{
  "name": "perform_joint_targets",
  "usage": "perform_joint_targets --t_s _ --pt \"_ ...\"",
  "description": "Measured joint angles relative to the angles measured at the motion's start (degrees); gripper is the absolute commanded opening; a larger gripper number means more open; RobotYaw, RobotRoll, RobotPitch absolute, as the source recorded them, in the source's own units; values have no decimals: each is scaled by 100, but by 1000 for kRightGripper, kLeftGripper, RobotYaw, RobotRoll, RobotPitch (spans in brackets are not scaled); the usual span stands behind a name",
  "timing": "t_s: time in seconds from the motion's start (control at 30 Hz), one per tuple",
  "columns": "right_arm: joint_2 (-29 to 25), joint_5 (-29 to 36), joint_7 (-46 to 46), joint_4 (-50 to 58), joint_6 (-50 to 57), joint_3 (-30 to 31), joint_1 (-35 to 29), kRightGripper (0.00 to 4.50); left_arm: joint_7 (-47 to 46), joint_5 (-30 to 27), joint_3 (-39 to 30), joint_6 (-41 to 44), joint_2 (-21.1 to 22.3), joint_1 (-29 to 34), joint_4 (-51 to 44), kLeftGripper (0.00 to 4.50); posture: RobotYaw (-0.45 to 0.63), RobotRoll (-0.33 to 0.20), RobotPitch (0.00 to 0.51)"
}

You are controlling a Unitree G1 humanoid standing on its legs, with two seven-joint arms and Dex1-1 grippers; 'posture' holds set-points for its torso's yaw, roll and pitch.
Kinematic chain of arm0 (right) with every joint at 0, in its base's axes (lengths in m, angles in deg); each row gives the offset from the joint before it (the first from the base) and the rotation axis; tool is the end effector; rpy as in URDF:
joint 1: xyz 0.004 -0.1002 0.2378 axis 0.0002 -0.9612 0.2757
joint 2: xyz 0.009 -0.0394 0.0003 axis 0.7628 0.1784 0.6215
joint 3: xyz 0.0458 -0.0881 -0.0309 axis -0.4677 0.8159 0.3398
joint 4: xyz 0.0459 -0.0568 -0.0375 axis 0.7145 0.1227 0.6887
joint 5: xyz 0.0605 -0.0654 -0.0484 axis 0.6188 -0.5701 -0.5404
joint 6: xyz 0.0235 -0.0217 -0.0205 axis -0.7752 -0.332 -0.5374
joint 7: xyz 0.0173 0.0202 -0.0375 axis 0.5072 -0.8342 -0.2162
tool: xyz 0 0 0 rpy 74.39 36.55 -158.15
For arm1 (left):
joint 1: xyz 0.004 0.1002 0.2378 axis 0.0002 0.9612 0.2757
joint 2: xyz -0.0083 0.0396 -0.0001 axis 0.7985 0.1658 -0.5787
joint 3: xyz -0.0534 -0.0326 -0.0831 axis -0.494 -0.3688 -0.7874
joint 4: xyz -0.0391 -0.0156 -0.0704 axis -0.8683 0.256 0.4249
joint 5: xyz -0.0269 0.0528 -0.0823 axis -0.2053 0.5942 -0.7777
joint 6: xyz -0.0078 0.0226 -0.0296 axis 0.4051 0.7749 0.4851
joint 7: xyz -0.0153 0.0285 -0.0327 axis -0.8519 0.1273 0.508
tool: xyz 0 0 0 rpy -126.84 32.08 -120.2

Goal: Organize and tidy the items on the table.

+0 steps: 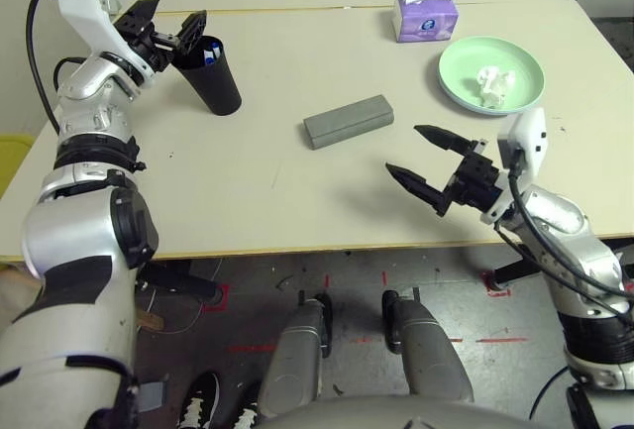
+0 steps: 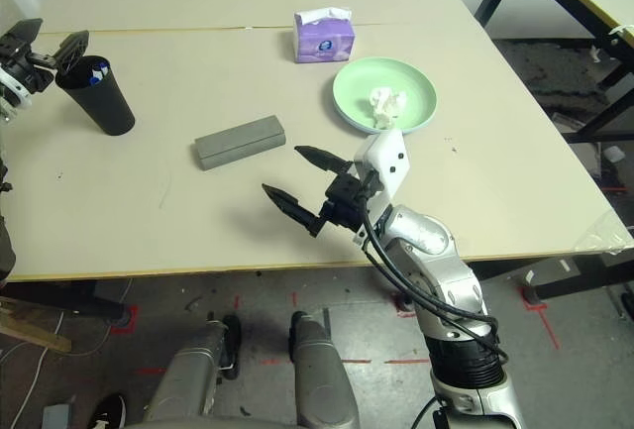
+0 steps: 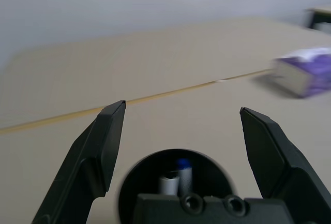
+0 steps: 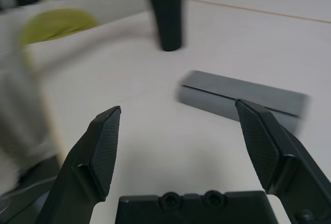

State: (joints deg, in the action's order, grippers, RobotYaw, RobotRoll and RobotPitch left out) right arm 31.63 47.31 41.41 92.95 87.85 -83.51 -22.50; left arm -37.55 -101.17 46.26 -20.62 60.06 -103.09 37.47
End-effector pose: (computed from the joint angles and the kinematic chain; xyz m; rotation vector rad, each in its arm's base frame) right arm 0.2322 -0.1828 0.1761 -0.1039 -0.2322 1.0819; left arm 0.3283 0.3283 0.2463 0.1444 -0.3641 -0.3427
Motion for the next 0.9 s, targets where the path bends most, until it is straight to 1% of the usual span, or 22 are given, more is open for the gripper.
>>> perform_joint_targets --t_s 0.1,0.13,0.2,0.23,0.27,0.3,0.37,0.43,0.47,0.53,0.6,0.67,0.77,0.83,0.9 --pt "100 344 322 103 183 -324 613 4500 137 -264 -227 8 97 -3 -332 4483 -179 0 236" --pt "86 398 547 44 218 -588 874 4500 59 -398 -374 37 186 1 -462 4483 -174 0 237" --pt "-96 360 853 -193 200 -1096 1113 4500 -171 -595 -635 125 424 74 -732 4483 -165 0 239" --pt "-297 292 936 -384 145 -1312 1103 4500 -299 -649 -745 156 608 274 -989 4483 -150 0 242" --pt "-547 158 1037 -670 91 -1635 995 4500 -459 -680 -910 206 848 597 -1228 4483 -145 0 243" --pt "-697 53 1130 -890 53 -1889 870 4500 -599 -706 -1043 270 990 873 -1377 4483 -140 0 245" --pt "-955 -144 1260 -1180 9 -2282 600 4500 -896 -805 -1328 410 1123 1558 -1692 4483 -129 0 246" --pt "-1207 -354 1371 -1331 -123 -2625 188 4500 -1102 -878 -1588 583 1158 2482 -2132 4483 -105 0 254" --pt "-1296 -453 1440 -1473 -176 -2837 -15 4500 -1185 -900 -1722 676 1158 2845 -2234 4483 -105 0 254" --pt "-1334 -609 1559 -1720 -287 -3125 -284 4500 -1337 -997 -1926 841 1145 3379 -2450 4483 -98 0 261" --pt "-1326 -729 1621 -1819 -452 -3196 -485 4500 -1385 -1038 -2002 871 1065 3760 -2836 4483 -95 0 264" --pt "-1267 -844 1726 -1971 -601 -3267 -680 4500 -1397 -1048 -1995 880 841 4172 -3184 4483 -96 0 265" --pt "-1112 -960 1960 -2120 -684 -3315 -772 4500 -1476 -1051 -1844 1035 345 4531 -3550 4483 -96 0 269" --pt "-996 -983 2078 -2154 -689 -3314 -772 4500 -1510 -1047 -1672 1151 154 4549 -3748 4483 -94 0 271" --pt "-901 -983 2175 -2155 -711 -3319 -774 4500 -1575 -1044 -1588 1220 115 4547 -3924 4483 -89 0 273"
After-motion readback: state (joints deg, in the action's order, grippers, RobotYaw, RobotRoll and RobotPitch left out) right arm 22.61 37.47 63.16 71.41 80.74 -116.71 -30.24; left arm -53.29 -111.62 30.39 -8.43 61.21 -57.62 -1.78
